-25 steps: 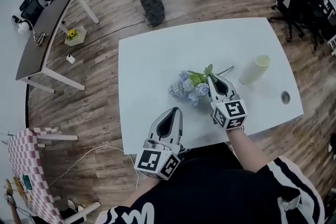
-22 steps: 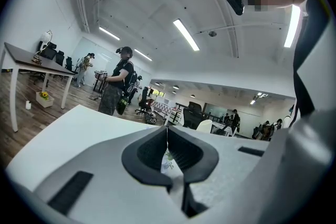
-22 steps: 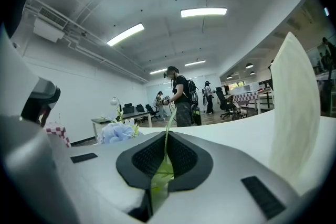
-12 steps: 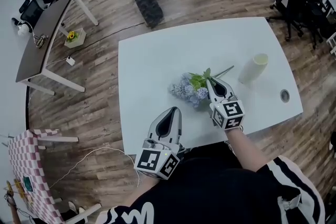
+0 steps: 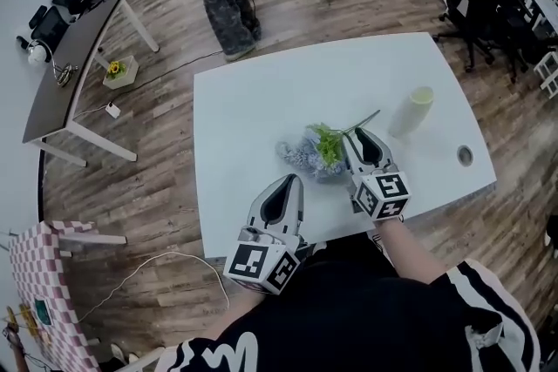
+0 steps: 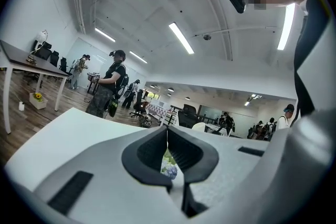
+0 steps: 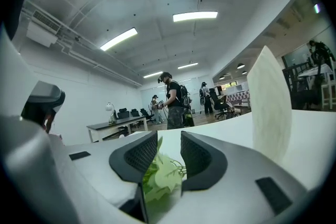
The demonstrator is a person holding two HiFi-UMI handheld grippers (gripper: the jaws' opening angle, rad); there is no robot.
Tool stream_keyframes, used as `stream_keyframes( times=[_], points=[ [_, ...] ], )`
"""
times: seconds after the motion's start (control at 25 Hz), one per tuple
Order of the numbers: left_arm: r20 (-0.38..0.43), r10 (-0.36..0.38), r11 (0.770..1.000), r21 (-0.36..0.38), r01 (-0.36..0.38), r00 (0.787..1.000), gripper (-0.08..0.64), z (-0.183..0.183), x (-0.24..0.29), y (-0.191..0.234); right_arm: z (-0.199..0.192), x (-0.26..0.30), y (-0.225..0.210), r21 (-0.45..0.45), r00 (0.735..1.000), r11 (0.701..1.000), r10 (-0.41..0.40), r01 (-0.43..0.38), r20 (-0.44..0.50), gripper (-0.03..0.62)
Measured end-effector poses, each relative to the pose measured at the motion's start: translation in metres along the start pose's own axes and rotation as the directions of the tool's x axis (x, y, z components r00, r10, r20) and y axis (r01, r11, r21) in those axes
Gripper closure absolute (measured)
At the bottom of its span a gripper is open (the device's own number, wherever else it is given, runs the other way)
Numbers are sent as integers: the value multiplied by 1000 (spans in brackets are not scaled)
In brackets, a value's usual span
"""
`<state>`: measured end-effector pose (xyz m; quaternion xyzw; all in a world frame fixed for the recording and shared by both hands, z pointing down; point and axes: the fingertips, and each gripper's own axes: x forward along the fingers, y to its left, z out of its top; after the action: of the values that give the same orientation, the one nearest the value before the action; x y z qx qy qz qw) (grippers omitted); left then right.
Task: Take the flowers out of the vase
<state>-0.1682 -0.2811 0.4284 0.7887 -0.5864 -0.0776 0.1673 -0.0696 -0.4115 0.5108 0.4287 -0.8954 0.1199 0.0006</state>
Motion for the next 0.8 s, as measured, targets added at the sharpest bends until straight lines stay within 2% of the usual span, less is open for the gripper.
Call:
stream_keyframes(
  times=[0.2, 0.36, 0.52, 0.64, 0.8],
  points=[
    [5, -30, 1000, -6, 30, 1000, 552, -1, 5, -8, 33, -20, 12, -18, 996, 999, 36, -34, 86, 463],
    [9, -71, 997, 1, 71, 997, 552, 0, 10, -21, 68, -45, 33, -28, 981, 997, 71, -67, 178, 463],
    [14, -113, 993, 21, 113, 993, 552, -2, 13, -37, 92, -75, 49, -54, 966, 997, 70, -59, 247, 465],
    [9, -147, 989, 38, 146, 989, 552, -4, 16, -49, 95, -93, 52, -80, 962, 996, 50, -29, 269, 476],
    [-10, -209, 977, 51, 209, 978, 552, -8, 23, -70, 89, -111, 54, -98, 966, 995, 42, -18, 255, 536]
  ],
)
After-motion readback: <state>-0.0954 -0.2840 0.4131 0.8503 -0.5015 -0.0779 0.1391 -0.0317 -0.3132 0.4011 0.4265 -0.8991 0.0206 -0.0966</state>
